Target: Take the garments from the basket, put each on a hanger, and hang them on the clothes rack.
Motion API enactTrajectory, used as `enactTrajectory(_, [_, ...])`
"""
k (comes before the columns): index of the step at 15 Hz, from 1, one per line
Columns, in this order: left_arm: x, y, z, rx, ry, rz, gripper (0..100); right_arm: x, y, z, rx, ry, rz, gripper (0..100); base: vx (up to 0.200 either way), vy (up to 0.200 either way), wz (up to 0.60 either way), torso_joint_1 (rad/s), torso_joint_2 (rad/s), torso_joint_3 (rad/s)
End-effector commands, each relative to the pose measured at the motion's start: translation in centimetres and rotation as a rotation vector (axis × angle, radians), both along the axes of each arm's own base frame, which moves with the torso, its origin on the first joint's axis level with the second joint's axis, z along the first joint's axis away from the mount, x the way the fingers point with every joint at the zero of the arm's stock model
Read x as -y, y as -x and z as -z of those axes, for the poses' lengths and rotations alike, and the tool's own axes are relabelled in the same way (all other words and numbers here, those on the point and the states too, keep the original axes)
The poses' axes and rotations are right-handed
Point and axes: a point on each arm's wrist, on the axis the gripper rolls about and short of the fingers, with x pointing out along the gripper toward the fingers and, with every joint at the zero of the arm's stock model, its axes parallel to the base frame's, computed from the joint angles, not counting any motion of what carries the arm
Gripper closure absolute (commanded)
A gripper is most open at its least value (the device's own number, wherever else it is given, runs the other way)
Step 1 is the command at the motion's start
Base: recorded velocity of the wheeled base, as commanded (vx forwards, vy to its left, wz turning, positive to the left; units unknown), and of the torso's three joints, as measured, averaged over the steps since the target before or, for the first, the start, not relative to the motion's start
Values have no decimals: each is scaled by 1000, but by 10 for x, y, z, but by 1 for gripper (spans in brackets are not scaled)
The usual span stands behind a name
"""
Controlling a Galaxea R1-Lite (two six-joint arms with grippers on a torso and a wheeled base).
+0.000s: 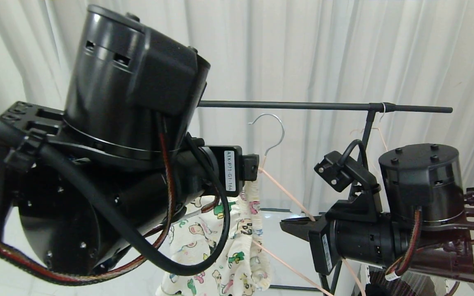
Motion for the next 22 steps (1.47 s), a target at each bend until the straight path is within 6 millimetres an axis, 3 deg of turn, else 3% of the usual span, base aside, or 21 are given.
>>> enactTrajectory(1, [-6, 5, -2, 5, 2, 1, 0, 2, 0, -4, 19, -20, 11, 100, 0, 0, 0, 0, 0, 0])
enactTrajectory(5, [-16, 11, 1, 1, -12, 5, 0, 8, 4, 5, 39, -36, 23, 100, 0, 0, 0, 0, 0, 0])
enactTrajectory(11, [-68, 50, 30, -39, -111, 104, 0, 44, 31, 17, 49, 2, -5, 100, 0, 0, 0, 0, 0, 0])
enactTrajectory(14, [-92, 72, 45, -61, -160, 301, 0, 59, 45, 30, 82, 55, -128, 100, 0, 0, 0, 0, 0, 0])
enactTrajectory(18, [-94, 81, 61, 8, -81, 605, 0, 64, 51, 38, 118, 88, -244, 100, 0, 0, 0, 0, 0, 0])
enactTrajectory(22, [-104, 83, 98, 45, -218, 836, 0, 74, 59, 53, 187, 163, -369, 100, 0, 0, 0, 0, 0, 0])
